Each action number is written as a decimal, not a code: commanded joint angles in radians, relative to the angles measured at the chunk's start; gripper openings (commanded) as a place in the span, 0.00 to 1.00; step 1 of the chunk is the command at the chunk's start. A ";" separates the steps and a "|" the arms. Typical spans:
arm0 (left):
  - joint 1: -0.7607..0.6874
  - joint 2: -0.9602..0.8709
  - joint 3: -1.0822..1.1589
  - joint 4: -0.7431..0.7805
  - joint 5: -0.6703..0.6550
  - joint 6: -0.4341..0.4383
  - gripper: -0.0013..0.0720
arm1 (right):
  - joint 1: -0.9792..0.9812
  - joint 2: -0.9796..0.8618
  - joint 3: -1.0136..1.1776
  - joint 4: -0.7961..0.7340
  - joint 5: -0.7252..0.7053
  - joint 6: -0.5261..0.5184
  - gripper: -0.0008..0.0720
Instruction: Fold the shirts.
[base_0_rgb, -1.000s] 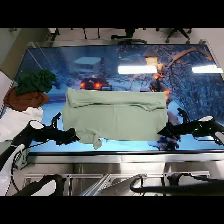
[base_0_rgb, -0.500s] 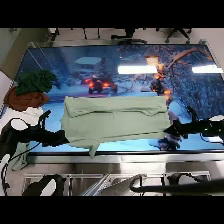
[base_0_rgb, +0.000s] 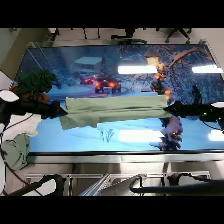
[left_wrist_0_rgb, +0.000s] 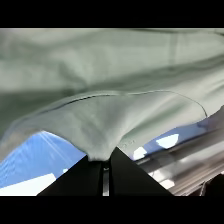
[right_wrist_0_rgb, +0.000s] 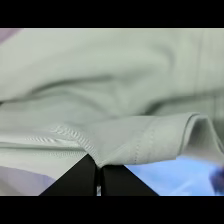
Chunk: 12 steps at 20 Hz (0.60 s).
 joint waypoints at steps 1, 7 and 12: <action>0.001 -0.225 0.219 -0.091 0.053 0.013 0.04 | 0.072 -0.138 0.101 0.090 -0.143 -0.081 0.04; -0.090 -0.522 0.457 -0.138 0.126 0.058 0.07 | 0.109 -0.306 0.243 0.089 -0.182 -0.087 0.05; -0.117 -0.662 0.626 -0.132 -0.040 0.031 0.92 | 0.041 -0.254 0.292 -0.029 -0.158 -0.090 0.57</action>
